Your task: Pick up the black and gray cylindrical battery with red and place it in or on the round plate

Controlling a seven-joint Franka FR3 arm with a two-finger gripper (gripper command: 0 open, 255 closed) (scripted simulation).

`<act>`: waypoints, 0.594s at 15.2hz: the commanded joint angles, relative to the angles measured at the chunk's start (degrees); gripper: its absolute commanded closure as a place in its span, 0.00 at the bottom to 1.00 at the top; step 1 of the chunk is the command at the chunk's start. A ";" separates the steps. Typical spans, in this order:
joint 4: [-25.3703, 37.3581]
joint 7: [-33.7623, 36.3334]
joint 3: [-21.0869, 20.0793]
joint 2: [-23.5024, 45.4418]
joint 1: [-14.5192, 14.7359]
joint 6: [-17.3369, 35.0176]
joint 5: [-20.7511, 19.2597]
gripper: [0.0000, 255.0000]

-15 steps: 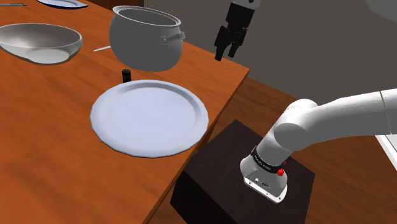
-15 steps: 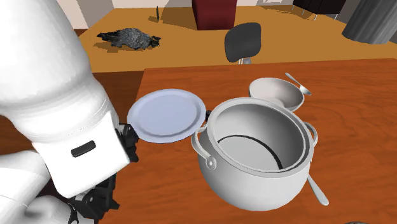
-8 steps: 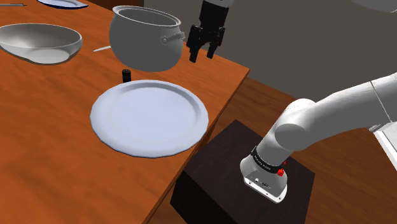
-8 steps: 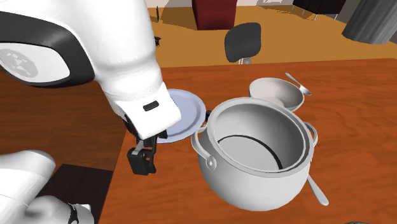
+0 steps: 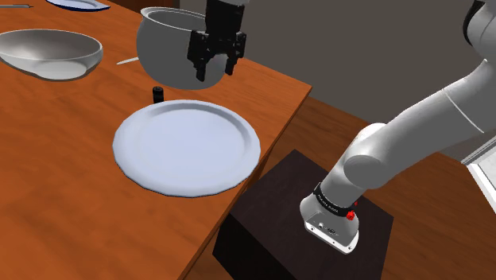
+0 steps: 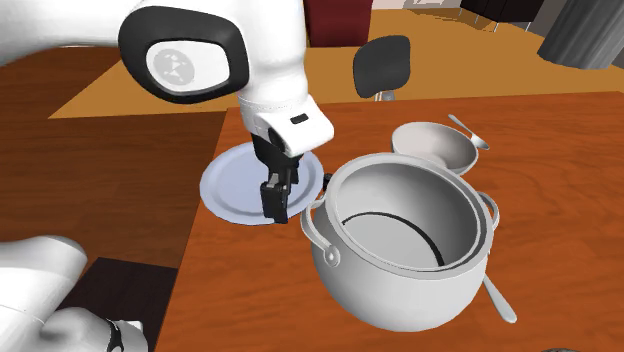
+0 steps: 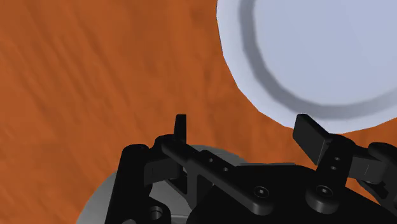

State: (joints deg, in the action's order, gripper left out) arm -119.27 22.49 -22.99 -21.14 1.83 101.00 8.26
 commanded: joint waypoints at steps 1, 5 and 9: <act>3.68 3.10 -2.33 4.35 -0.07 0.82 -1.25 0.00; 11.09 9.73 -6.69 12.90 0.47 1.66 -5.05 0.00; 20.02 16.79 -10.20 22.66 2.31 1.16 -10.80 0.00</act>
State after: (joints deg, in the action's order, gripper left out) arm -101.62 37.29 -32.30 -0.73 3.56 102.61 -1.09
